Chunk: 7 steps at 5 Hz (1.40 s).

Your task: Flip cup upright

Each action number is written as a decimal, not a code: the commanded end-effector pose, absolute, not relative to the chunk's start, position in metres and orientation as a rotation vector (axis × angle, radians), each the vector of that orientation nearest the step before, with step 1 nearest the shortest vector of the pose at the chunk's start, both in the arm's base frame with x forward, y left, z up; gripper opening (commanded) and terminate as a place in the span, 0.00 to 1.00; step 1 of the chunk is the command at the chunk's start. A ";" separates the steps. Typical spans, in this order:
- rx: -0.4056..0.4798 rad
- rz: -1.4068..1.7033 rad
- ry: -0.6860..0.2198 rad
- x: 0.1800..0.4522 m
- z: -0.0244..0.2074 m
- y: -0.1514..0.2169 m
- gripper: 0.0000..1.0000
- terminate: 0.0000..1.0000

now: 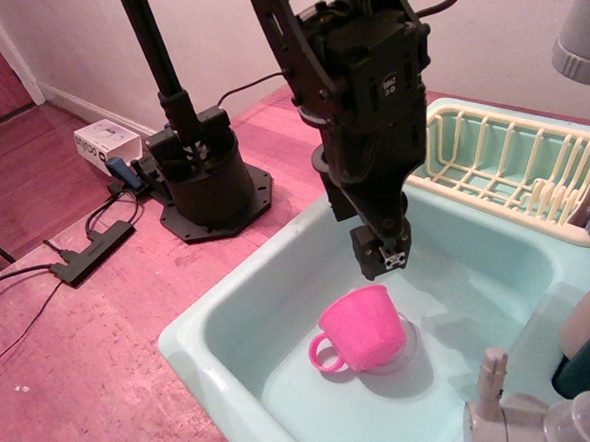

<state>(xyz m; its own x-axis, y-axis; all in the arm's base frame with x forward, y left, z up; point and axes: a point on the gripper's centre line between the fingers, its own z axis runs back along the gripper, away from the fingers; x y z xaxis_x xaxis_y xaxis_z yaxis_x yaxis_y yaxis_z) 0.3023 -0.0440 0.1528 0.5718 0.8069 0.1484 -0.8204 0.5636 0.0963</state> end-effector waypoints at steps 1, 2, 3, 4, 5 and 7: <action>0.161 0.959 -0.091 0.302 0.153 -0.044 1.00 0.00; 0.129 0.973 -0.119 0.299 0.140 -0.043 1.00 0.00; 0.095 1.008 -0.128 0.291 0.127 -0.051 1.00 0.00; 0.064 1.019 -0.117 0.286 0.117 -0.059 1.00 0.00; 0.039 1.033 -0.109 0.287 0.110 -0.065 1.00 0.00; -0.049 1.041 -0.068 0.297 0.093 -0.090 1.00 0.00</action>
<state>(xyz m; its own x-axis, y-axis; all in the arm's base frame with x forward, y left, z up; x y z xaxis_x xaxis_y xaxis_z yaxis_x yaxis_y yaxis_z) 0.2953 -0.0957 0.0776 0.4932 0.8699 -0.0042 -0.8687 0.4922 -0.0558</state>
